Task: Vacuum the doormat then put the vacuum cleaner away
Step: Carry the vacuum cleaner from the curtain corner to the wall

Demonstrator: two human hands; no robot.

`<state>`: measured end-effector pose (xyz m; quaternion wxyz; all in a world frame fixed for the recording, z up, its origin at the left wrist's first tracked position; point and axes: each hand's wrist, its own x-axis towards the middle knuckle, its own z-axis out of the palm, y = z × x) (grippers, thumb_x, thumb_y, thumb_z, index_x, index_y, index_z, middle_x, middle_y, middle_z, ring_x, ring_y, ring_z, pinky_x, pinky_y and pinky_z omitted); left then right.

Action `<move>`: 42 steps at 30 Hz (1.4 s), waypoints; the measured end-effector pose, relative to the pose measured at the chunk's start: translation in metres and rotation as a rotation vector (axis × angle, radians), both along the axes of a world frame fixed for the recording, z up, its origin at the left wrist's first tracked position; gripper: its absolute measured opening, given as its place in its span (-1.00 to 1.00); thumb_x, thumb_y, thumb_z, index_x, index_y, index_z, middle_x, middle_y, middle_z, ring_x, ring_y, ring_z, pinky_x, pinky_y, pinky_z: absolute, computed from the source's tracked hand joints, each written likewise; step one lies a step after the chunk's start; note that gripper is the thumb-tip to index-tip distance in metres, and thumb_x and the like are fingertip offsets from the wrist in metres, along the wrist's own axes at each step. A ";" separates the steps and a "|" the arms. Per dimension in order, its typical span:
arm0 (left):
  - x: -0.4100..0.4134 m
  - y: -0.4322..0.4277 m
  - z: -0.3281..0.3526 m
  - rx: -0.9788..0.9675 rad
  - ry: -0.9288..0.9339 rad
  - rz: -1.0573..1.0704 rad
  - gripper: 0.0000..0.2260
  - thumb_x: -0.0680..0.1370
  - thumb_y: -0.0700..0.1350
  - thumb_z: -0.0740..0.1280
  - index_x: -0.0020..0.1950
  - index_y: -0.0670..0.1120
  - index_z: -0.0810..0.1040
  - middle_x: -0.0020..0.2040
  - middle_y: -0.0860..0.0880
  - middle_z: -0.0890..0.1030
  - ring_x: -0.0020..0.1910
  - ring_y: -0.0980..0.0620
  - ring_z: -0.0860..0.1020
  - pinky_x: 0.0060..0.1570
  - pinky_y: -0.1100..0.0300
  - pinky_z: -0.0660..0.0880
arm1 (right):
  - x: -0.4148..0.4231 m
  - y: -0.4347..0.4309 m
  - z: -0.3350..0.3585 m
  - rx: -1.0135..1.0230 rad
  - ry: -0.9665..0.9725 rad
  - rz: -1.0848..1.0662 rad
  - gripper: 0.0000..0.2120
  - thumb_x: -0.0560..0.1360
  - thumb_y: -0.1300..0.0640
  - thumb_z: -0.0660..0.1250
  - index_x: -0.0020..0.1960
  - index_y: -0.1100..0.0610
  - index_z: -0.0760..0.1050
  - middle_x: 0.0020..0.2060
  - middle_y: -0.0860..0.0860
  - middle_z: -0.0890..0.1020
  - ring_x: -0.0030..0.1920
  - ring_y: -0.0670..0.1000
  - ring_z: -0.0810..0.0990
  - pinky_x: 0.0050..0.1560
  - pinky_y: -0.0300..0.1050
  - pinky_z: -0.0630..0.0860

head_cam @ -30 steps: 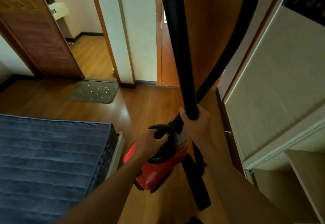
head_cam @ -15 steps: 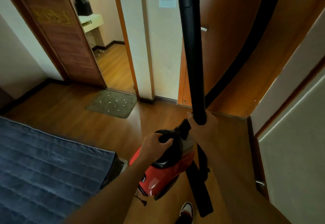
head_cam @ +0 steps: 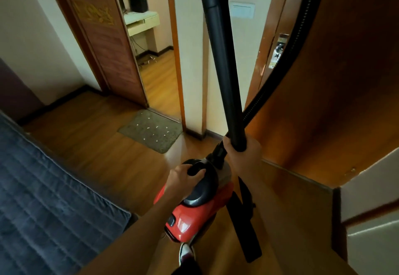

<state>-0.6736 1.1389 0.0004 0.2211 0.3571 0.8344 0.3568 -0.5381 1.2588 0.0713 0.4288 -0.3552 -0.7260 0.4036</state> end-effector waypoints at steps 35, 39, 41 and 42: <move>-0.545 0.156 -0.019 0.053 -0.065 0.564 -0.71 0.52 0.12 0.43 -0.20 -0.09 0.65 -0.29 0.00 0.66 -0.33 0.05 0.64 -0.31 0.07 0.58 | -0.642 0.214 -0.014 0.121 0.071 0.614 -0.85 0.44 0.04 0.46 -0.21 0.00 0.51 -0.46 -0.24 0.47 -0.37 -0.29 0.54 -0.35 -0.47 0.37; -0.613 0.164 -0.026 0.002 -0.066 0.638 -0.69 0.53 0.12 0.42 -0.20 -0.12 0.64 -0.29 0.00 0.64 -0.30 0.00 0.64 -0.32 0.10 0.57 | -0.724 0.225 -0.024 0.099 0.095 0.718 -0.77 0.47 0.17 0.52 -0.25 0.03 0.49 -0.51 -0.18 0.45 -0.42 -0.27 0.53 -0.38 -0.48 0.33; -0.651 0.171 -0.030 0.005 -0.058 0.688 -0.68 0.52 0.10 0.43 -0.25 -0.13 0.61 -0.33 0.00 0.62 -0.35 0.00 0.61 -0.36 0.11 0.53 | -0.769 0.232 -0.027 0.081 0.088 0.773 -0.78 0.48 0.15 0.51 -0.24 0.02 0.51 -0.49 -0.14 0.47 -0.41 -0.19 0.55 -0.37 -0.43 0.35; -0.670 0.175 -0.032 0.006 -0.058 0.710 -0.67 0.52 0.10 0.43 -0.27 -0.13 0.61 -0.34 -0.02 0.62 -0.36 -0.01 0.61 -0.36 0.10 0.52 | -0.791 0.237 -0.027 0.076 0.074 0.797 -0.78 0.49 0.14 0.51 -0.24 0.00 0.50 -0.49 -0.14 0.48 -0.40 -0.18 0.54 -0.37 -0.43 0.36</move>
